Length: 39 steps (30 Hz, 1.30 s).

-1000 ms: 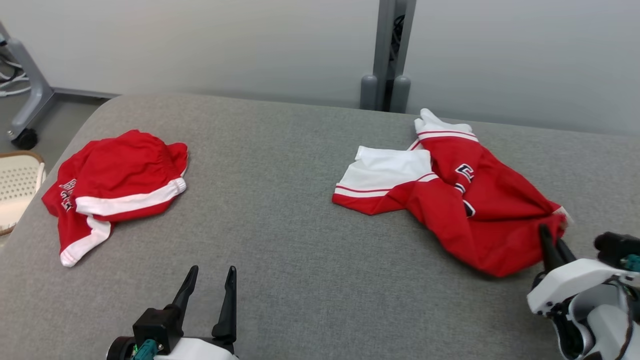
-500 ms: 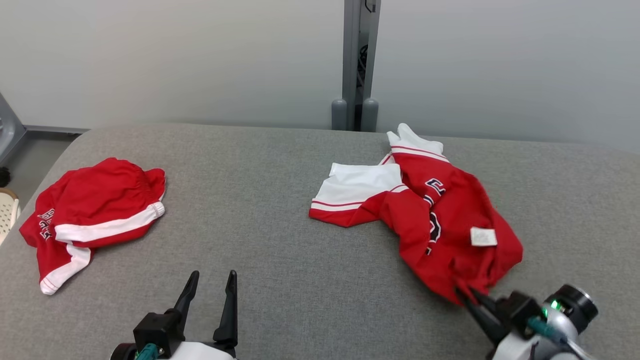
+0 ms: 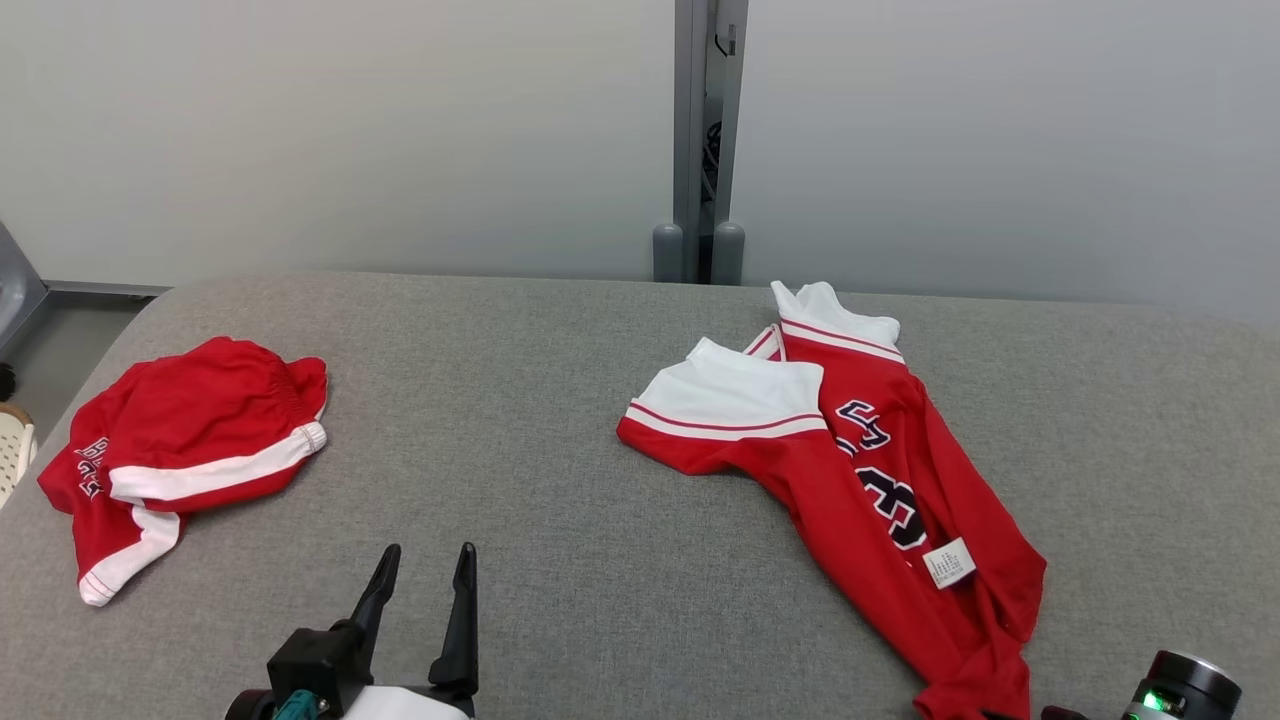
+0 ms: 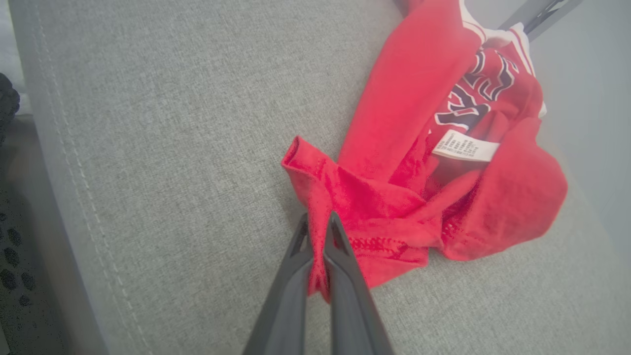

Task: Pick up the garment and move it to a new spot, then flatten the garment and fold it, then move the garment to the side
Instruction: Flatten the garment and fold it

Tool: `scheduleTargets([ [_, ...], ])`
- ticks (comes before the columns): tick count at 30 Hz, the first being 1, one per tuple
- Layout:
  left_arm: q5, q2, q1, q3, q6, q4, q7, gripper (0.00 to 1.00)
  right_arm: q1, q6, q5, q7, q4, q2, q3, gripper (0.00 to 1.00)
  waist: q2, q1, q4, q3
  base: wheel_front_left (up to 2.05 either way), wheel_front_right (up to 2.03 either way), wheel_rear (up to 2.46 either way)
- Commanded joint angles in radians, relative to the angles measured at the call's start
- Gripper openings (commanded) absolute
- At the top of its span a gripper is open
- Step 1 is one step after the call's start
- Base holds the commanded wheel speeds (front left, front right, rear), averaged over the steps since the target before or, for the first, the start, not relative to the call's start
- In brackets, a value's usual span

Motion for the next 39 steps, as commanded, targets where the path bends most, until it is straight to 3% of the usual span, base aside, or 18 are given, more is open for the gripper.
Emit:
scheduleTargets([
  [1, -0.002, 0.003, 0.007, 0.002, 0.002, -0.006, -0.001, 1.00, -0.006, 0.000, 0.029, -0.001, 0.009, -0.004, -0.005, 0.38, 0.0000, 0.0000, -0.001, -0.001, 0.00, 0.00, 0.00],
  [2, -0.003, 0.003, 0.008, 0.003, 0.003, -0.007, -0.001, 1.00, -0.006, 0.000, 0.043, -0.001, 0.012, -0.005, -0.009, 1.00, 0.0000, 0.0000, -0.001, -0.002, 0.00, 0.00, 0.00],
  [8, -0.007, 0.003, 0.016, 0.008, 0.005, -0.010, -0.001, 1.00, -0.010, 0.000, 0.090, -0.001, -0.033, -0.008, -0.038, 1.00, 0.0000, 0.0000, -0.006, -0.009, 0.00, 0.00, 0.00],
  [11, -0.008, 0.003, 0.015, 0.010, 0.007, -0.012, -0.001, 1.00, 0.006, 0.000, 0.124, -0.001, -0.063, -0.004, -0.116, 1.00, 0.0000, 0.0000, -0.015, -0.014, 0.00, 0.00, 0.00],
  [16, -0.012, 0.004, 0.015, 0.014, 0.009, -0.020, -0.001, 1.00, 0.064, 0.000, 0.208, -0.001, -0.127, 0.045, -0.366, 1.00, 0.0000, 0.0000, -0.038, -0.017, 0.00, 0.00, 0.00],
  [20, -0.014, 0.004, 0.014, 0.017, 0.012, -0.025, -0.001, 1.00, 0.142, 0.000, 0.238, -0.001, -0.179, 0.131, -0.597, 1.00, 0.0000, 0.0000, -0.060, -0.019, 0.00, 0.00, 0.00],
  [25, -0.015, 0.003, 0.011, 0.021, 0.013, -0.030, -0.001, 1.00, 0.230, 0.000, 0.224, -0.001, -0.249, 0.260, -0.811, 1.00, 0.0000, 0.0000, -0.090, -0.018, 0.00, 0.00, 0.00],
  [34, -0.019, 0.004, 0.017, 0.033, 0.017, -0.037, -0.001, 1.00, 0.336, 0.000, 0.122, -0.001, -0.311, 0.404, -0.938, 1.00, 0.0000, 0.0000, -0.131, -0.017, 0.00, 0.00, 0.00],
  [39, -0.026, 0.003, 0.028, 0.040, 0.020, -0.029, -0.001, 1.00, 0.354, 0.000, 0.088, -0.001, -0.288, 0.441, -0.925, 1.00, 0.0000, 0.0000, -0.144, -0.025, 0.00, 0.00, 0.00],
])
